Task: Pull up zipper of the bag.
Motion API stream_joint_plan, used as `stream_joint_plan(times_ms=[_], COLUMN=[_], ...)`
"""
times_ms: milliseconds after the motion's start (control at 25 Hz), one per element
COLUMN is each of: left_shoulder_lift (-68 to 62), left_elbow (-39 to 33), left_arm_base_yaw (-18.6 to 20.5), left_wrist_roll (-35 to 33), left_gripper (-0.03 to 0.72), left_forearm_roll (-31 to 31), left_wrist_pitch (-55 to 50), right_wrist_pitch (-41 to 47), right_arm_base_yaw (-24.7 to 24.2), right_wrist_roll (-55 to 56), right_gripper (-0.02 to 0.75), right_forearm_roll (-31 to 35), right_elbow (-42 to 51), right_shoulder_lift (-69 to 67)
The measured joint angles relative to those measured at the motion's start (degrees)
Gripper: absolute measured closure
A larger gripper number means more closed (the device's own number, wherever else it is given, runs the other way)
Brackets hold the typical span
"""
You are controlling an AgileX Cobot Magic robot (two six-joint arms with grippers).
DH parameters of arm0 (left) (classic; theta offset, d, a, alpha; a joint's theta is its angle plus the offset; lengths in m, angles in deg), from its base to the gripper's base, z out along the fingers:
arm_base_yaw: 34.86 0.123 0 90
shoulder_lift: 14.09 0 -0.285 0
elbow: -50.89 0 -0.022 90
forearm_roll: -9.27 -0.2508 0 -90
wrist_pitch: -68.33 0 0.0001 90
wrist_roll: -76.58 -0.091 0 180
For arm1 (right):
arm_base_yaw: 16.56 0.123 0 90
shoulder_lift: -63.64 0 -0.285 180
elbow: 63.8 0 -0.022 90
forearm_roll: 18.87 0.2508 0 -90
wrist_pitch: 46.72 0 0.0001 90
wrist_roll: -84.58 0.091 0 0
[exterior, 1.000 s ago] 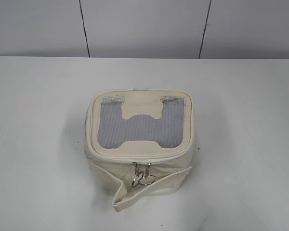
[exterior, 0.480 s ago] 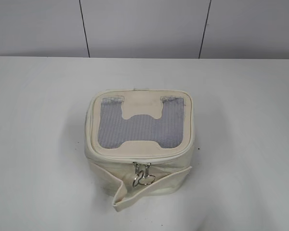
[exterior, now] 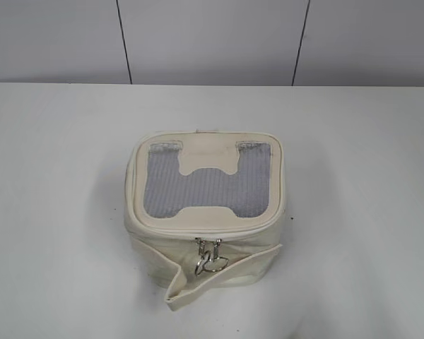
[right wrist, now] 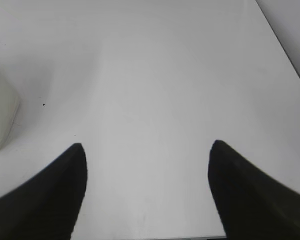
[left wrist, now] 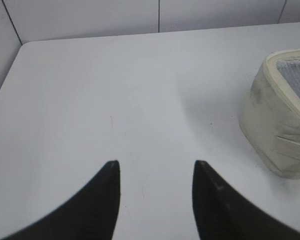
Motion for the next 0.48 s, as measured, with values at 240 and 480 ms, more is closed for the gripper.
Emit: stream_joint_plan(times_ms=[240,480], left_shoulder_lift=[0.0,0.0], left_elbow=[0.0,0.0], left_arm_base_yaw=[0.0,0.0], left_wrist_roll=[0.0,0.0], left_gripper=[0.323,0.323], left_forearm_roll=[0.0,0.0], left_wrist_pitch=[0.0,0.0], right_wrist_pitch=[0.0,0.0], right_arm_base_yaw=[1.2,1.3], right_wrist_roll=[0.0,0.0], right_gripper=[0.151,0.151], right_forearm_roll=[0.0,0.0], right_elbow=[0.0,0.0], right_shoulder_lift=[0.0,0.0])
